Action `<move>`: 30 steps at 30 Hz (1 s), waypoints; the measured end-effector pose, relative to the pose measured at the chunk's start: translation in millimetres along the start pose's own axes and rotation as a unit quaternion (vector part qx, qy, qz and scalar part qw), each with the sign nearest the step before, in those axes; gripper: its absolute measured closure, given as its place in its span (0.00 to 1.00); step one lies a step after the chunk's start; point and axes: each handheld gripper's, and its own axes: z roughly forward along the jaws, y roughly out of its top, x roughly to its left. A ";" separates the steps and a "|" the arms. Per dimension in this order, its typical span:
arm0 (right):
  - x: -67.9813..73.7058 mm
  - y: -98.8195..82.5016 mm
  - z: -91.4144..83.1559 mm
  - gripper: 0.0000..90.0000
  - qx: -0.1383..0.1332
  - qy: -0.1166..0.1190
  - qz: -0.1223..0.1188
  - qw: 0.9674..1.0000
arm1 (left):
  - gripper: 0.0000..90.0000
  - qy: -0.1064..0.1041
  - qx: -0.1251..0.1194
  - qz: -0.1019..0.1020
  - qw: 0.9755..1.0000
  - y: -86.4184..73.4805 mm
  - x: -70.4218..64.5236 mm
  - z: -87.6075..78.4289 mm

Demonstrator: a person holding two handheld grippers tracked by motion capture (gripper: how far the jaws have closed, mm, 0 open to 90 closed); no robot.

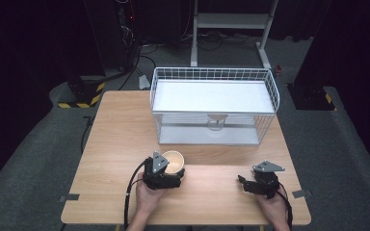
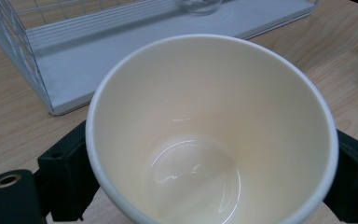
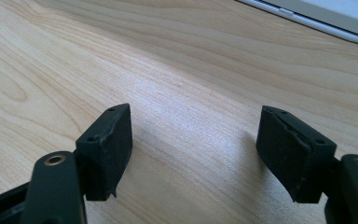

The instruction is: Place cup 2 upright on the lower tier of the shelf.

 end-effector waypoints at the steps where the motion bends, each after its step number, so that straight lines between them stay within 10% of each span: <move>1: 0.1 0.0 0.0 0.30 0.000 0.000 0.001 1.000 | 0.10 0.001 0.000 0.000 1.000 1.8 0.4 0.4; 30: 0.0 0.1 0.1 0.29 0.001 0.003 -0.003 1.000 | 0.10 -0.017 0.012 0.013 1.000 36.6 2.9 20.2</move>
